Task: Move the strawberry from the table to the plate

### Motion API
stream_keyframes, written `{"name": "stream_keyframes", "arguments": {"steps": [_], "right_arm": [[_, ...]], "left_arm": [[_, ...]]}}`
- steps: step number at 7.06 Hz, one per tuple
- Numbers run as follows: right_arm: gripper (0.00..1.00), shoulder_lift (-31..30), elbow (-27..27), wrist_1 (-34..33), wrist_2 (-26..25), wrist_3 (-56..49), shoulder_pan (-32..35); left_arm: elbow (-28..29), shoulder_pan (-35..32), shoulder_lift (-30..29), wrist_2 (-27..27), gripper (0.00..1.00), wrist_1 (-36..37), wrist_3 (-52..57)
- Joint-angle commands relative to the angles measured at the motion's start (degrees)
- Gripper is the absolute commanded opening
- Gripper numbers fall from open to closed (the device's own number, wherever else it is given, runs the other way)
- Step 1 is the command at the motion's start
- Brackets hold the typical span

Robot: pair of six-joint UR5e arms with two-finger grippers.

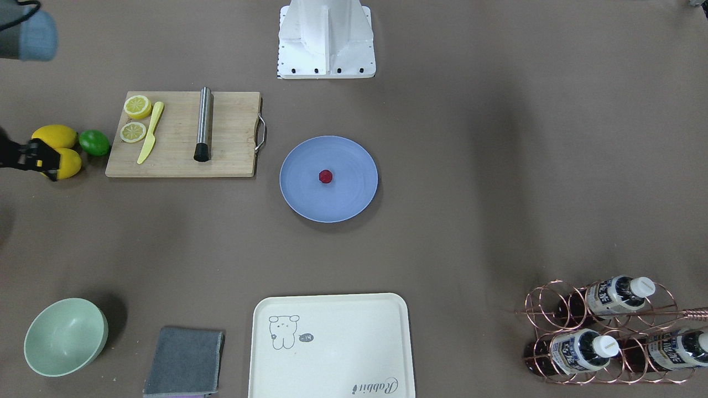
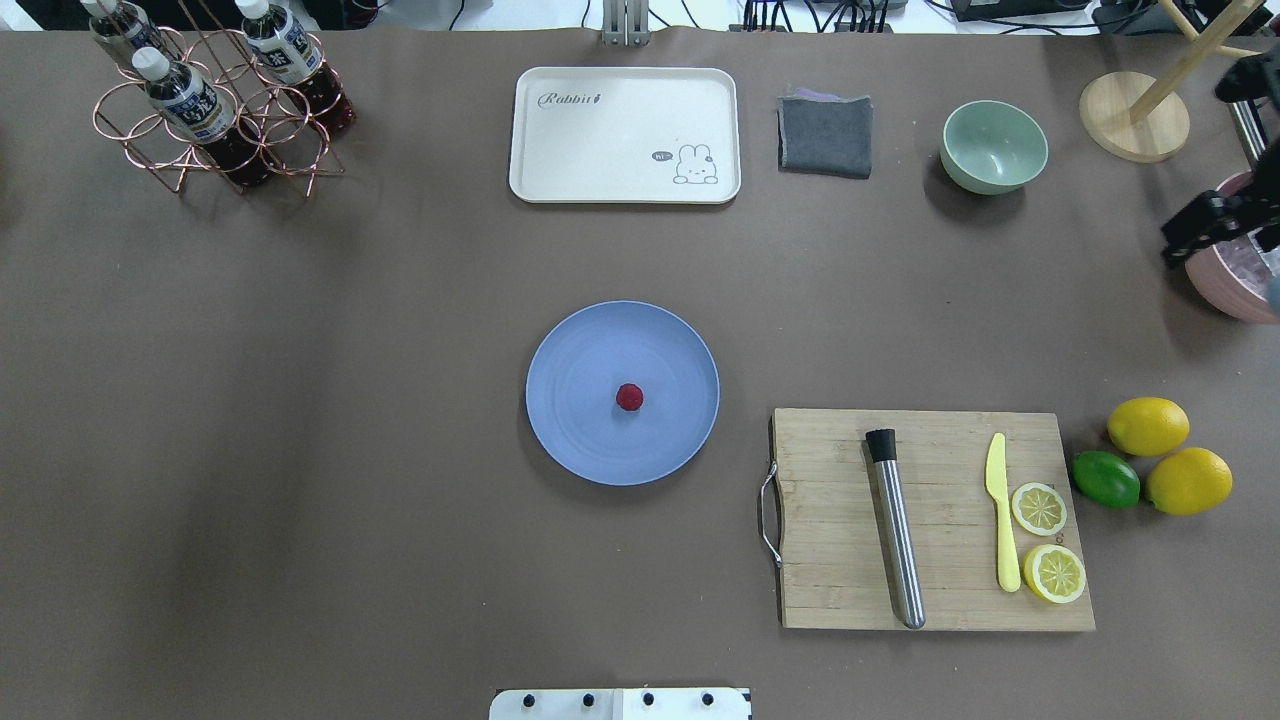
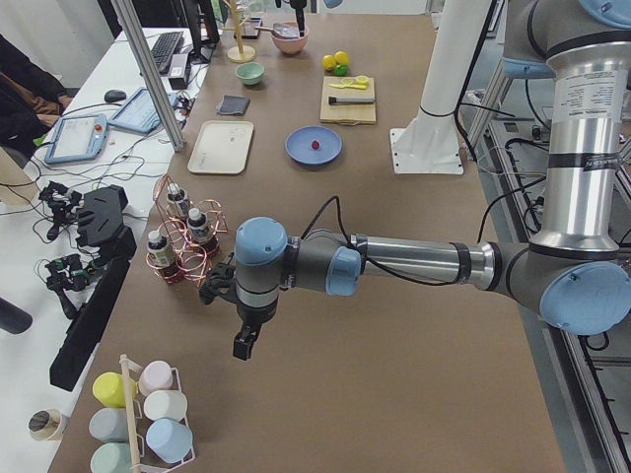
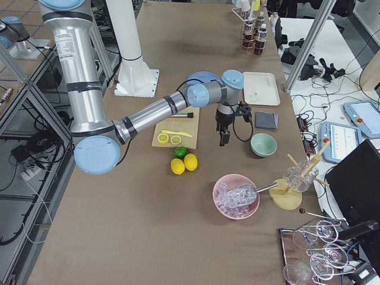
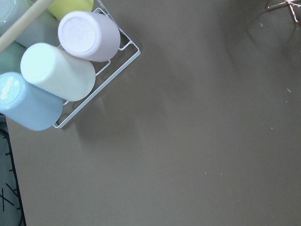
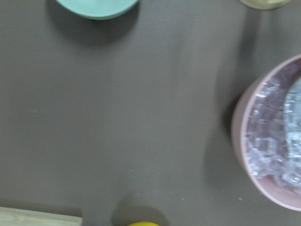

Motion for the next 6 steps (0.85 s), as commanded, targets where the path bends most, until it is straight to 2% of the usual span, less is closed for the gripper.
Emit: {"name": "stream_keyframes", "arguments": {"steps": [1, 4, 5, 6], "right_arm": [[1.0, -4.5, -4.0, 0.1, 2.2, -8.1, 10.9], [1.0, -6.0, -8.0, 0.2, 3.6, -18.6, 18.5], [1.0, -6.1, -8.3, 0.2, 3.5, -18.7, 19.1], [1.0, -6.1, -8.6, 0.2, 3.5, -18.7, 19.2]], "left_arm": [[-0.4, 0.0, 1.3, -0.2, 0.98, 0.1, -0.1], [-0.5, 0.1, 1.9, -1.1, 0.98, -0.1, -0.1], [-0.2, 0.4, 1.8, -3.7, 0.98, -0.1, -0.3], [-0.3, 0.4, 1.7, -3.7, 0.98, -0.1, -0.3]]}}
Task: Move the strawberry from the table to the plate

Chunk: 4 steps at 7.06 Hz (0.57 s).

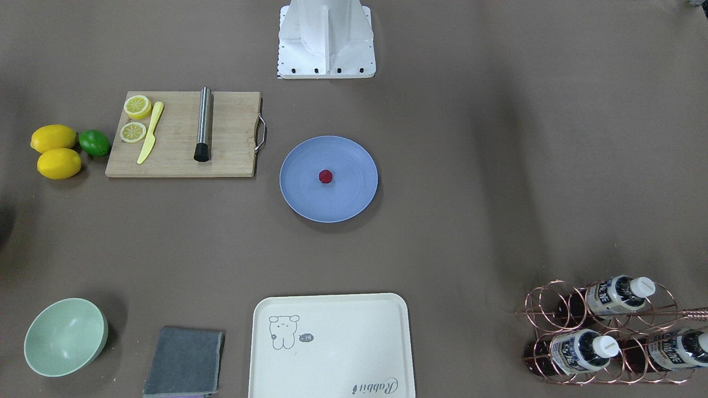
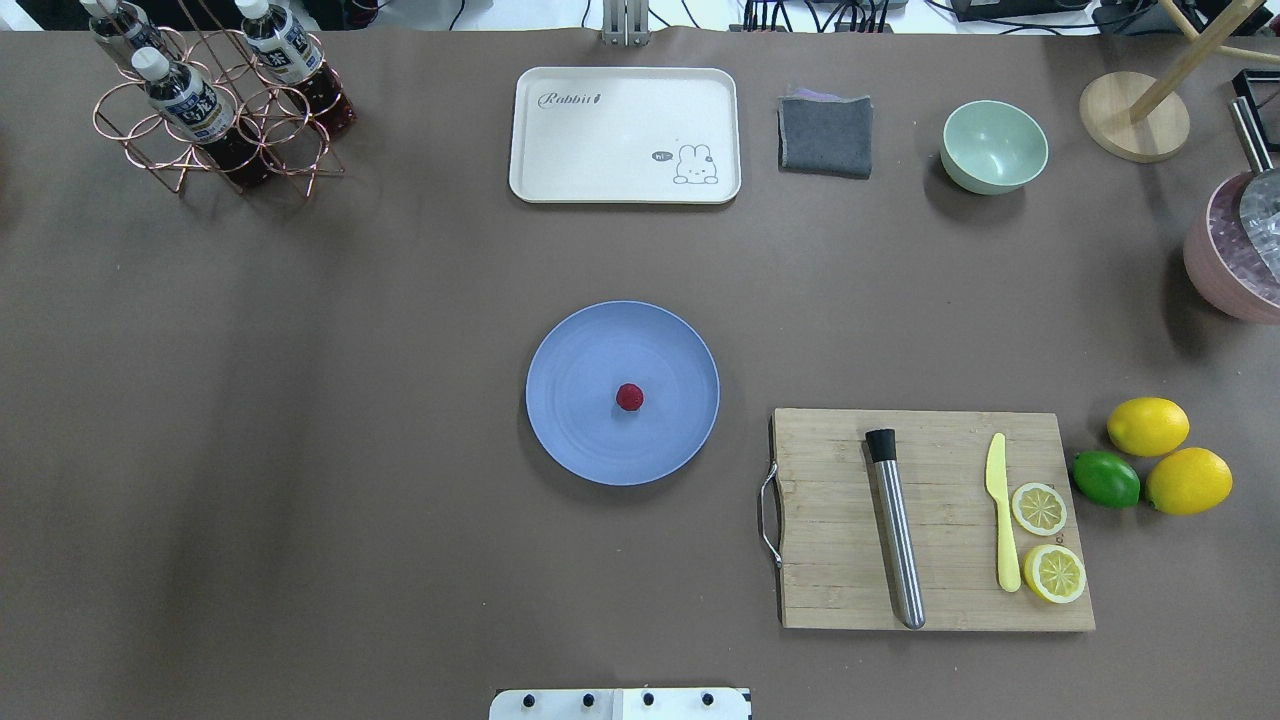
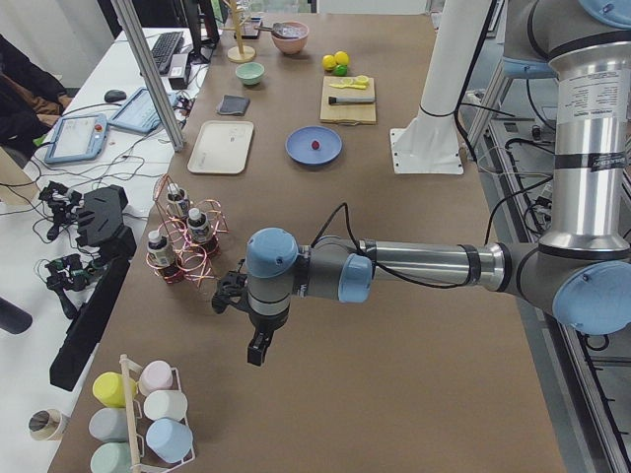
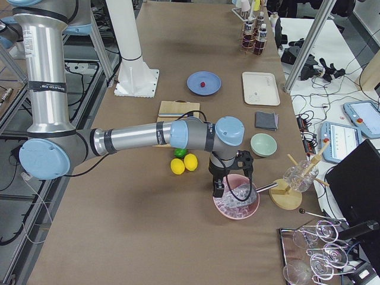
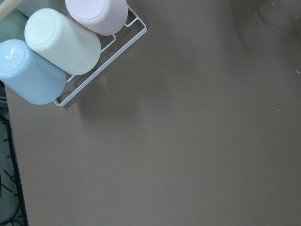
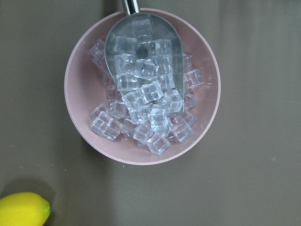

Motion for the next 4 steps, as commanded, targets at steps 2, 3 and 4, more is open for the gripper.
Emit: {"name": "stream_keyframes", "arguments": {"steps": [2, 3, 4], "right_arm": [[1.0, -0.1, -0.6, 0.0, 0.0, -0.4, 1.3], [1.0, -0.1, -0.6, 0.0, 0.1, -0.4, 1.4], [1.0, 0.0, -0.5, 0.0, 0.1, -0.3, 1.4]], "left_arm": [[0.0, 0.1, -0.4, -0.9, 0.98, 0.0, -0.1], [0.0, 0.1, -0.4, -0.9, 0.98, 0.0, -0.1], [0.0, 0.3, -0.5, -0.8, 0.98, 0.0, -0.1]]}}
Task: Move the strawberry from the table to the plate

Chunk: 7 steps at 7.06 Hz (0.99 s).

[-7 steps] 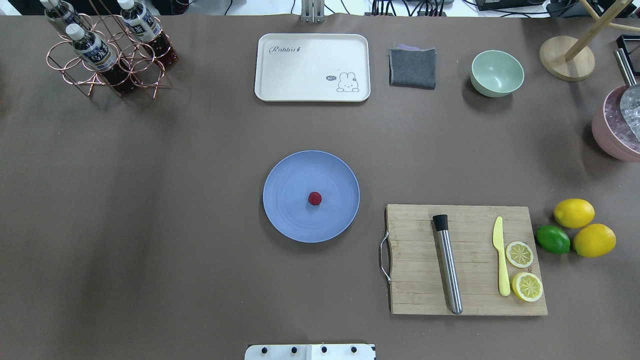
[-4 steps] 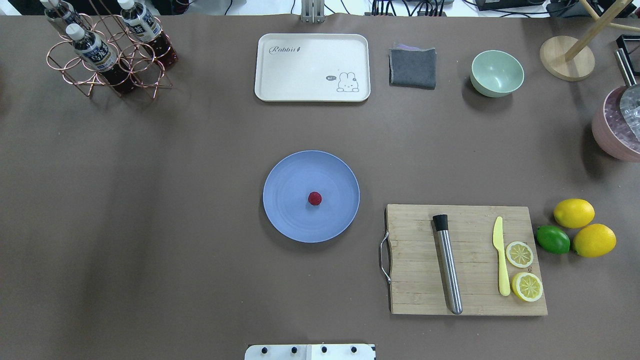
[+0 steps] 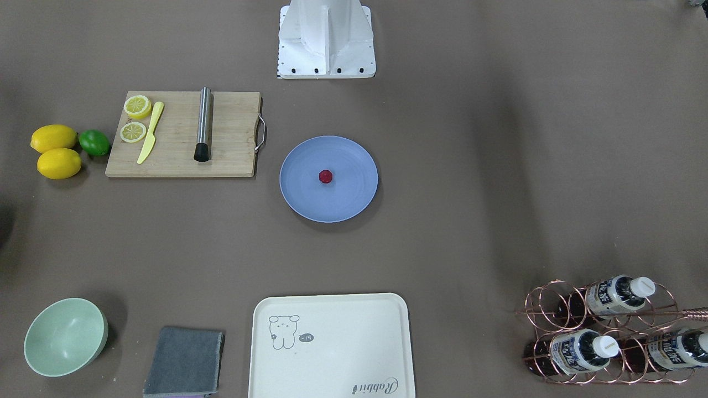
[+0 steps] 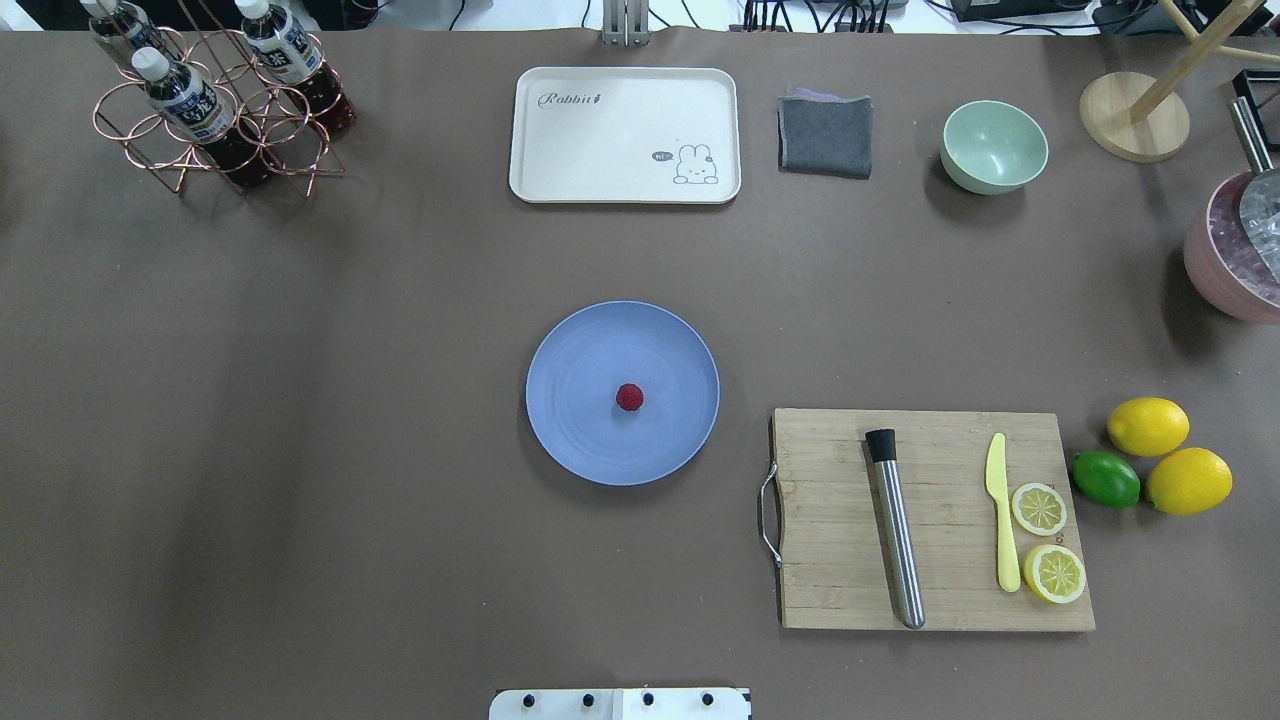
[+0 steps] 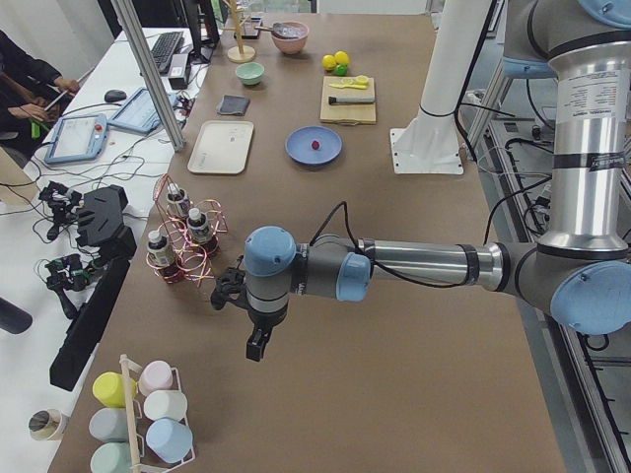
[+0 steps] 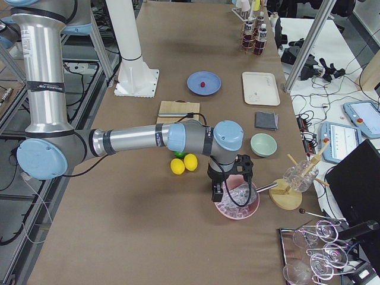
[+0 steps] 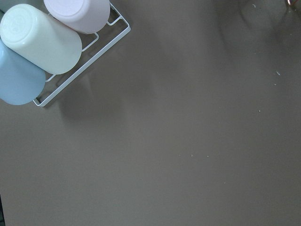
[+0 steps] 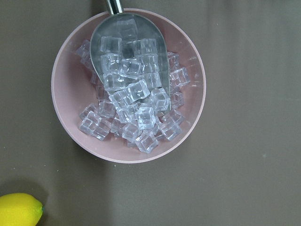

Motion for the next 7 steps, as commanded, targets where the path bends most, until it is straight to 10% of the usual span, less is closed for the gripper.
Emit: {"name": "stream_keyframes", "arguments": {"steps": [1, 7], "right_arm": [[1.0, 0.3, 0.0, 0.0, 0.1, 0.1, 0.1], [1.0, 0.5, 0.1, 0.1, 0.1, 0.2, 0.1]], "left_arm": [[0.0, 0.6, -0.2, 0.3, 0.98, -0.2, 0.0], [0.2, 1.5, -0.2, 0.4, 0.98, -0.2, 0.0]]}}
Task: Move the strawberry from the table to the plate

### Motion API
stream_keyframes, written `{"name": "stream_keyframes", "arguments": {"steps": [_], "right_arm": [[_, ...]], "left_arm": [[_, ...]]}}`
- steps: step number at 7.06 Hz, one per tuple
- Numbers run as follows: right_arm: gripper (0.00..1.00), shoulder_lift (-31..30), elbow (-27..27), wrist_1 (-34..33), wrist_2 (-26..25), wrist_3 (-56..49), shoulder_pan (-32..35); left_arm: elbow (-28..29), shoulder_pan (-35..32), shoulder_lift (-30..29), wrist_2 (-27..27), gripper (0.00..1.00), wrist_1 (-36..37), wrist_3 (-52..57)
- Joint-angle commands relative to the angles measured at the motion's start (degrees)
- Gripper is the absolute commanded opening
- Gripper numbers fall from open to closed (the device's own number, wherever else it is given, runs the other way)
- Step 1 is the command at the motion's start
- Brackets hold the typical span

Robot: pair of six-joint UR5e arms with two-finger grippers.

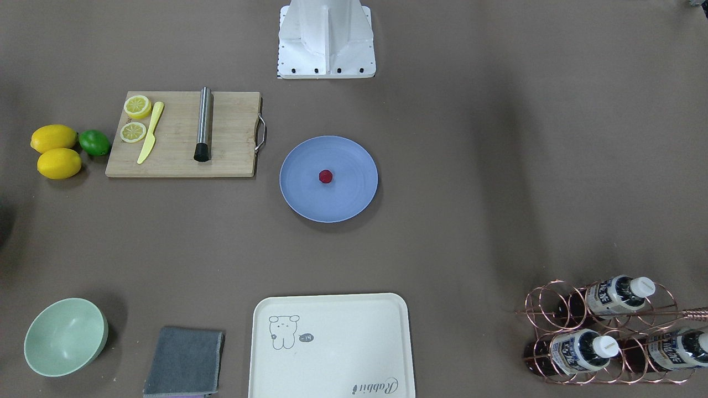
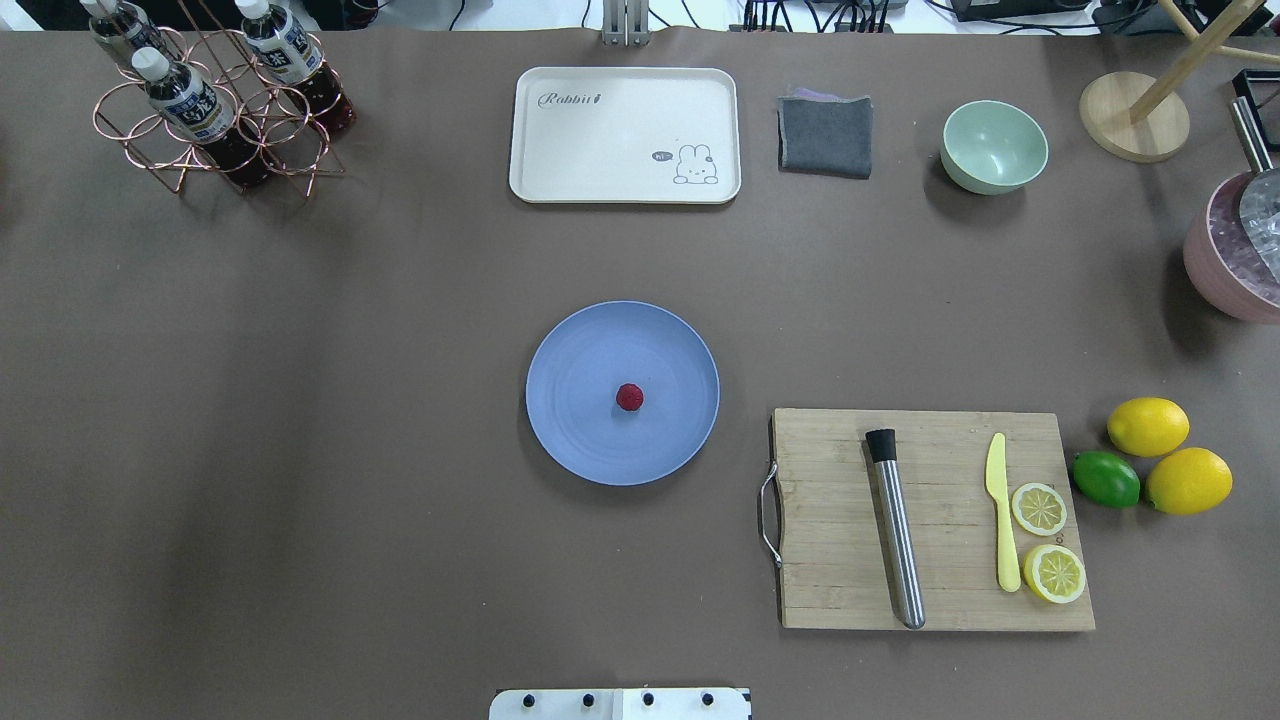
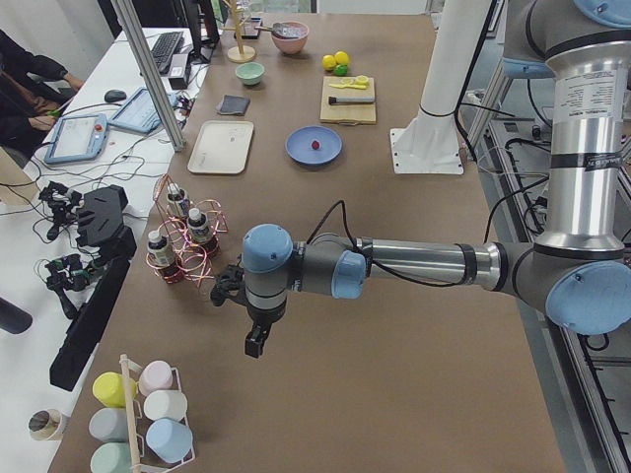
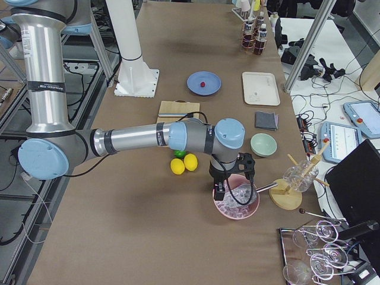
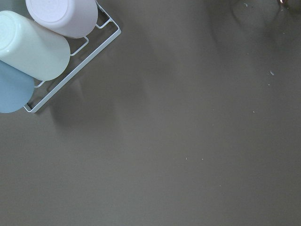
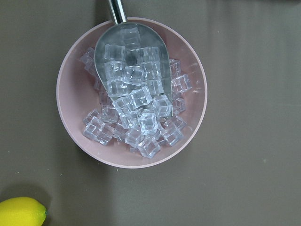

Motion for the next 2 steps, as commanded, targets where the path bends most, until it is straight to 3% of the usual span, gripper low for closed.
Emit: {"name": "stream_keyframes", "arguments": {"steps": [1, 2], "right_arm": [[1.0, 0.0, 0.2, 0.0, 0.0, 0.0, 0.0], [1.0, 0.0, 0.2, 0.0, 0.0, 0.2, 0.0]], "left_arm": [[0.0, 0.0, 0.0, 0.0, 0.98, -0.1, 0.0], [0.0, 0.0, 0.0, -0.2, 0.98, -0.1, 0.0]]}}
